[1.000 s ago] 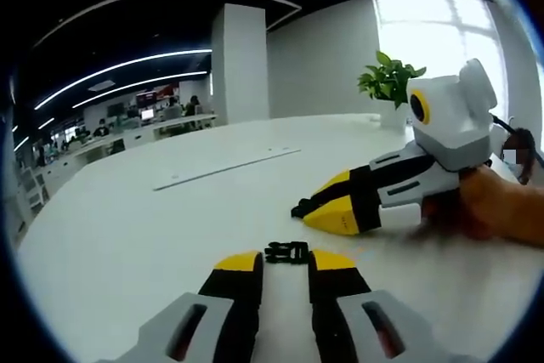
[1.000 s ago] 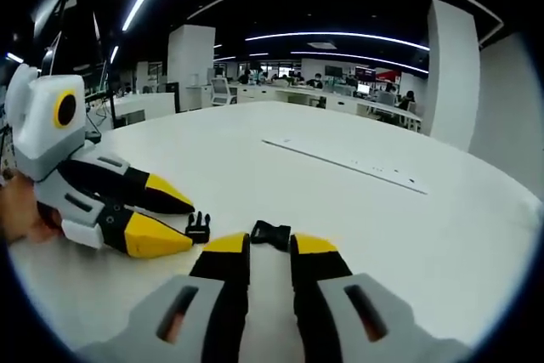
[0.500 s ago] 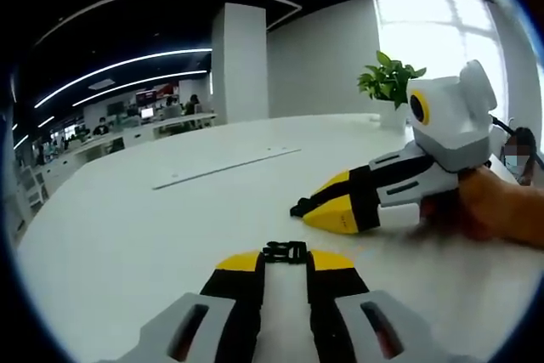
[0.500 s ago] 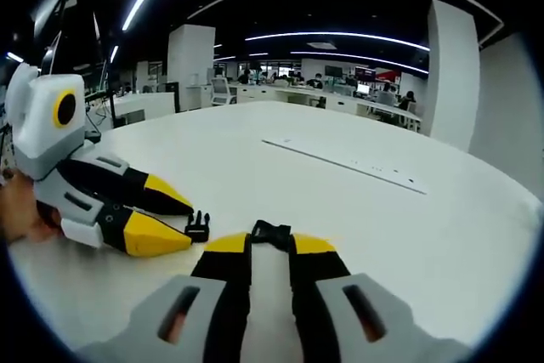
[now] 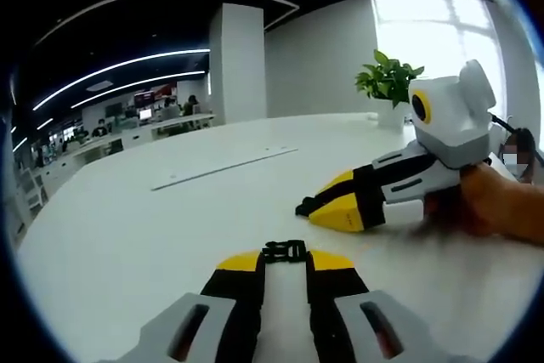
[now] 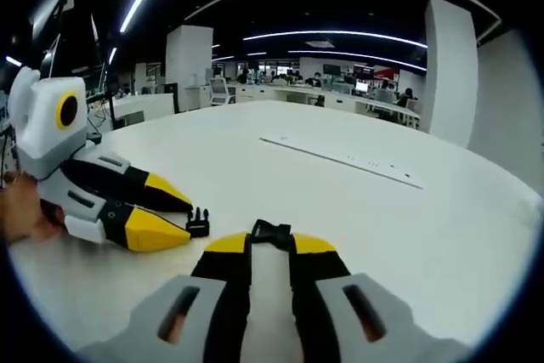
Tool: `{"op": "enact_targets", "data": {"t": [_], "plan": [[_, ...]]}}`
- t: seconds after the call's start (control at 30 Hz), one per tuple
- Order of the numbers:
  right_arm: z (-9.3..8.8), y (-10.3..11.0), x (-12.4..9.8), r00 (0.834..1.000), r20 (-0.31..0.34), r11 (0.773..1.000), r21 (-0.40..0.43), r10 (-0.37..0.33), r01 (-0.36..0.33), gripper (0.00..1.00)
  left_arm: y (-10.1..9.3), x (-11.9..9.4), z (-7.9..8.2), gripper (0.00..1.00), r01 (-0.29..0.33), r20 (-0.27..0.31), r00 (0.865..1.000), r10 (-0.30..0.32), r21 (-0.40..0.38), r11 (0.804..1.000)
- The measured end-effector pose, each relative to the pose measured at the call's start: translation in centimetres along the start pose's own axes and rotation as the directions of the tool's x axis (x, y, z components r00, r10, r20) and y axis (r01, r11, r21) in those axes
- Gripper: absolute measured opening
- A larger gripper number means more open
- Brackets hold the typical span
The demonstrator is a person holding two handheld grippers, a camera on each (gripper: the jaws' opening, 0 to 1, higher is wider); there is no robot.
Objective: Snap the two parts of the plastic buckle together until the buckle closes and remains connected.
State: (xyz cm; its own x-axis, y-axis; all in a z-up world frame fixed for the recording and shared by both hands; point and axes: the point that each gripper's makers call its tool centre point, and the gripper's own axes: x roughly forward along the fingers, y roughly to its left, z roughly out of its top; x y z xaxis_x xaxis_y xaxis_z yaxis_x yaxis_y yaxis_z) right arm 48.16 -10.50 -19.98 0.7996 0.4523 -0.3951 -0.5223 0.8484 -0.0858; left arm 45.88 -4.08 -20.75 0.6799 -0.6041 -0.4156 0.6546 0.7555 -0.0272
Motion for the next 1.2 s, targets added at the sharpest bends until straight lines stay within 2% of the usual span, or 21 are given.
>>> {"op": "enact_targets", "data": {"t": [0.53,1.2], "plan": [[-0.9,-0.5,-1.3,1.0,-0.007,1.0,0.008,0.011,-0.011,0.18,0.3,-0.3,-0.2,0.19,-0.004,-0.003,1.0,0.004,-0.004,1.0],[-1.1,-1.9,-2.1,0.999,-0.011,0.999,-0.001,-0.043,0.043,0.19,1.4,-0.2,-0.3,0.19,-0.024,-0.009,1.0,0.023,-0.014,1.0]]}}
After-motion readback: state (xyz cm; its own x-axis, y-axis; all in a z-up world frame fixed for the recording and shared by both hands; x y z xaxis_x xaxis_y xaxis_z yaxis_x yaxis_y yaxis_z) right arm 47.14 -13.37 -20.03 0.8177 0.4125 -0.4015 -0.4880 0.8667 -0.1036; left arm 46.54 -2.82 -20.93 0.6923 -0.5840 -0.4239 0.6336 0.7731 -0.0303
